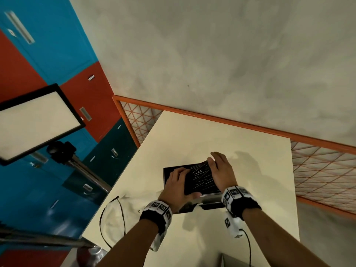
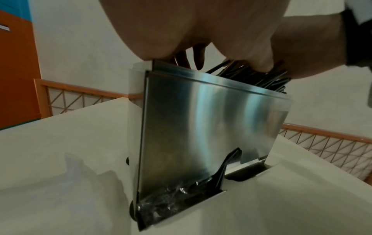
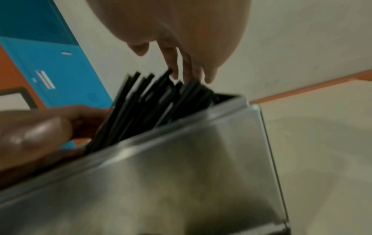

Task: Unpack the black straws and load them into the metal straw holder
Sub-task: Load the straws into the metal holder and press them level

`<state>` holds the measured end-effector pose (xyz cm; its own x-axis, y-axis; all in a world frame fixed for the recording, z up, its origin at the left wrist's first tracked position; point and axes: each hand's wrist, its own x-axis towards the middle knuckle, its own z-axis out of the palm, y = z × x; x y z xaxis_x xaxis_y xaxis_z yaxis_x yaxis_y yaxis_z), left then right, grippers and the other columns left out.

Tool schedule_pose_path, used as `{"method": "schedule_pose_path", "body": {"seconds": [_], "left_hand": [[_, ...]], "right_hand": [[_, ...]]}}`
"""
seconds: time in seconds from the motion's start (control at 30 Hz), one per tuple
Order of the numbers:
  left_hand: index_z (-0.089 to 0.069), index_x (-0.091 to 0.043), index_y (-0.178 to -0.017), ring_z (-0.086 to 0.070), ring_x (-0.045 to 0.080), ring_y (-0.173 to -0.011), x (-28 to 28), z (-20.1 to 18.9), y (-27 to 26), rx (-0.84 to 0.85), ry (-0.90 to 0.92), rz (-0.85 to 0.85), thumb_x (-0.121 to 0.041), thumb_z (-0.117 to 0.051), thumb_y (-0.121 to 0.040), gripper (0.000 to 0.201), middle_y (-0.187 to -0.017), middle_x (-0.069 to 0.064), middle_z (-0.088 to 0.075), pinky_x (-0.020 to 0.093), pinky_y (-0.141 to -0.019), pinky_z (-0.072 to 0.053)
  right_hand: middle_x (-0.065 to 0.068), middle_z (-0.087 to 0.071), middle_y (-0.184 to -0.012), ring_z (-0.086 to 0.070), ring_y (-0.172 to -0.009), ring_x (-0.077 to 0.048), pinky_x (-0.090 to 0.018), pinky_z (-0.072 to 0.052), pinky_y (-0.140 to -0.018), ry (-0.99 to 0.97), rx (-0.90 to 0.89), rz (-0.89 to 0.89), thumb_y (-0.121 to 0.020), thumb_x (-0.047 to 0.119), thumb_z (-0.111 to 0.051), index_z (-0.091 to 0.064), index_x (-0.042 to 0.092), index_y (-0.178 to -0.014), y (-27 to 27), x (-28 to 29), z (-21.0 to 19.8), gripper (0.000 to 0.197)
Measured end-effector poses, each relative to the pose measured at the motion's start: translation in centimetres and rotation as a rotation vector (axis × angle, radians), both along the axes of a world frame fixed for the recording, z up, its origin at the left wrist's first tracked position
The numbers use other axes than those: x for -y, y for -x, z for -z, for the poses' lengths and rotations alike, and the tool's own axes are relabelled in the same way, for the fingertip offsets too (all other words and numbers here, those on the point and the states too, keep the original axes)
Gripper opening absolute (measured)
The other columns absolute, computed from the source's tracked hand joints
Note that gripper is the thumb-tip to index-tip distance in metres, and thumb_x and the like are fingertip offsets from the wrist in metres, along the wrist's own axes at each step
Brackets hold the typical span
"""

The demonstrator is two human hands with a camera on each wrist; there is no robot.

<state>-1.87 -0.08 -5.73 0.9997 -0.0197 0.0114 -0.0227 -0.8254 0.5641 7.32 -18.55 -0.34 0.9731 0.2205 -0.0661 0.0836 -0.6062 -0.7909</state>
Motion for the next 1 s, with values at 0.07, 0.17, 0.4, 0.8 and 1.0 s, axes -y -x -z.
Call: {"method": "schedule_pose_path", "body": {"seconds": [0.07, 0.17, 0.4, 0.8, 1.0], "left_hand": [[-0.023, -0.018, -0.156, -0.023, 0.02, -0.143, 0.2, -0.1, -0.6, -0.068, -0.029, 0.014, -0.084, -0.055, -0.069, 0.114, -0.157, 0.001, -0.025, 0.04, -0.121, -0.024], [-0.014, -0.017, -0.159, -0.019, 0.022, -0.148, 0.4, 0.3, -1.3, -0.11, -0.156, 0.063, -0.088, -0.056, -0.064, 0.126, -0.161, 0.002, -0.022, 0.048, -0.123, -0.017], [-0.007, -0.023, -0.159, -0.015, 0.018, -0.152, 1.4, 1.3, -1.7, -0.149, -0.254, 0.079, -0.086, -0.057, -0.066, 0.123, -0.164, -0.002, -0.02, 0.053, -0.124, -0.012], [-0.02, -0.032, -0.153, -0.034, 0.018, -0.138, 2.1, 0.8, 0.2, -0.092, -0.272, 0.093, -0.081, -0.052, -0.072, 0.1, -0.151, -0.009, -0.036, 0.046, -0.118, -0.027], [-0.025, -0.028, -0.15, -0.037, 0.019, -0.132, 2.6, 0.4, 1.4, -0.093, -0.317, 0.081, -0.08, -0.053, -0.073, 0.097, -0.145, -0.007, -0.039, 0.048, -0.112, -0.031]], "right_hand": [[-0.003, -0.042, -0.149, -0.042, -0.136, -0.021, -0.034, -0.033, -0.114, 0.005, -0.008, 0.003, -0.104, 0.04, -0.039, -0.046, 0.011, -0.143, 0.7, -0.4, 1.4, 0.049], [-0.005, -0.046, -0.141, -0.046, -0.129, -0.024, -0.041, -0.039, -0.11, 0.061, 0.047, -0.003, -0.103, 0.042, -0.037, -0.045, 0.011, -0.141, 1.6, -0.9, 2.9, 0.049], [-0.003, -0.055, -0.105, -0.053, -0.094, -0.021, -0.039, -0.049, -0.086, 0.132, 0.202, -0.022, -0.097, 0.038, -0.036, -0.052, 0.014, -0.107, 2.9, 0.1, 3.6, 0.031], [-0.002, -0.062, -0.104, -0.058, -0.098, -0.022, -0.039, -0.046, -0.097, 0.553, 0.53, -0.351, -0.09, 0.03, -0.038, -0.066, 0.014, -0.098, 3.3, -0.2, 0.8, 0.034], [0.0, -0.065, -0.091, -0.06, -0.09, -0.022, -0.039, -0.051, -0.081, 0.727, 0.48, -0.437, -0.096, 0.039, -0.03, -0.069, 0.019, -0.087, 4.1, -0.5, 2.1, 0.045]]}}
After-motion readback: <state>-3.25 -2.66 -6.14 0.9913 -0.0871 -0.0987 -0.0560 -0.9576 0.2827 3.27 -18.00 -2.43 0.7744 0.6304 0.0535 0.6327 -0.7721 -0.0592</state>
